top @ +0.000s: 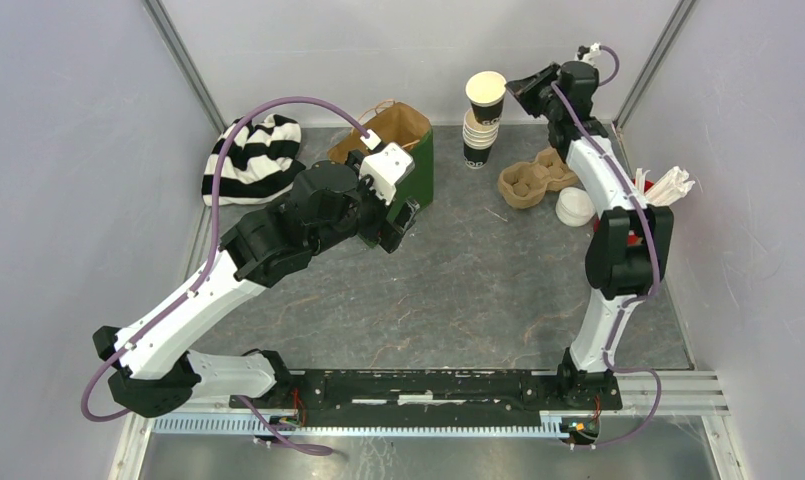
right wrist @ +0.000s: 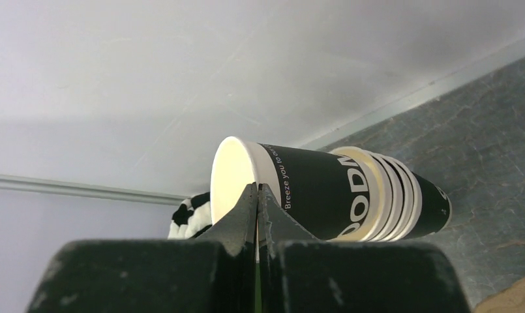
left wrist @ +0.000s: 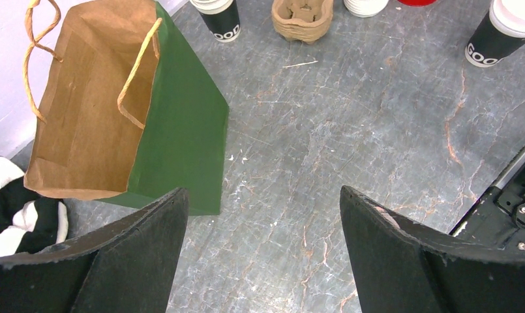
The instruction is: Pack the takeout coffee
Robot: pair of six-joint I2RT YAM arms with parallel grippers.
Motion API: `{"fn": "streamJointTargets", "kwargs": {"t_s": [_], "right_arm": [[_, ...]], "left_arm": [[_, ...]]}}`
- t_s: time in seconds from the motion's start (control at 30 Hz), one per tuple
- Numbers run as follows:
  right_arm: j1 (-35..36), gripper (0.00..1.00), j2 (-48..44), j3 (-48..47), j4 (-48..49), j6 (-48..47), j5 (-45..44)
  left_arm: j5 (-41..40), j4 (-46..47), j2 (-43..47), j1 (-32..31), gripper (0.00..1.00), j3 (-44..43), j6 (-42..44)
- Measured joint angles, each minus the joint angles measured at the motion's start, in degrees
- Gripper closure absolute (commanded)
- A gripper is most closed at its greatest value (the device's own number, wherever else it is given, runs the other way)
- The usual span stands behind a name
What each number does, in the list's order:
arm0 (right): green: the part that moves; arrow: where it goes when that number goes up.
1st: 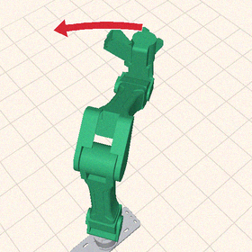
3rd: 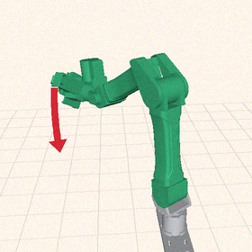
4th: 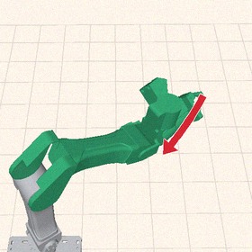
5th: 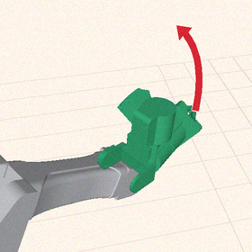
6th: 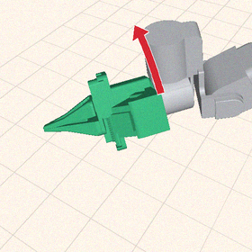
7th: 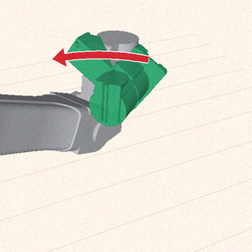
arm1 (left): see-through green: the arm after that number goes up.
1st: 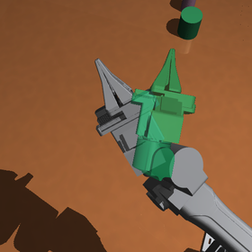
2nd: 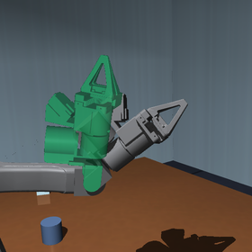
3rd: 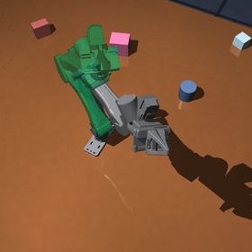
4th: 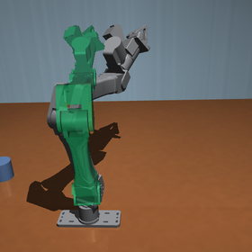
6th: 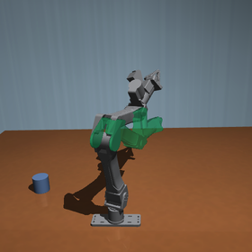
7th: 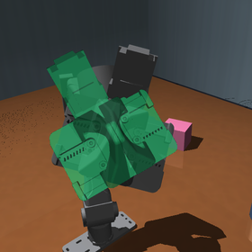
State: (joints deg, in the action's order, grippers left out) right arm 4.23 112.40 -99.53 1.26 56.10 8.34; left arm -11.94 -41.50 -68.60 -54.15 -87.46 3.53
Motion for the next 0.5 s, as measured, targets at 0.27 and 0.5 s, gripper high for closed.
{"fn": "streamJointTargets", "kwargs": {"t_s": [0.27,0.5], "right_arm": [[-2.49,1.0,-9.84,4.11,2.56,-0.87,4.57],[-1.36,1.0,-20.68,19.23,2.25,-1.31,11.32]], "left_arm": [[0.02,0.0,0.0,-0.09,0.09,0.0,0.0],[0.04,0.0,0.0,-0.46,0.09,0.0,0.0]]}}
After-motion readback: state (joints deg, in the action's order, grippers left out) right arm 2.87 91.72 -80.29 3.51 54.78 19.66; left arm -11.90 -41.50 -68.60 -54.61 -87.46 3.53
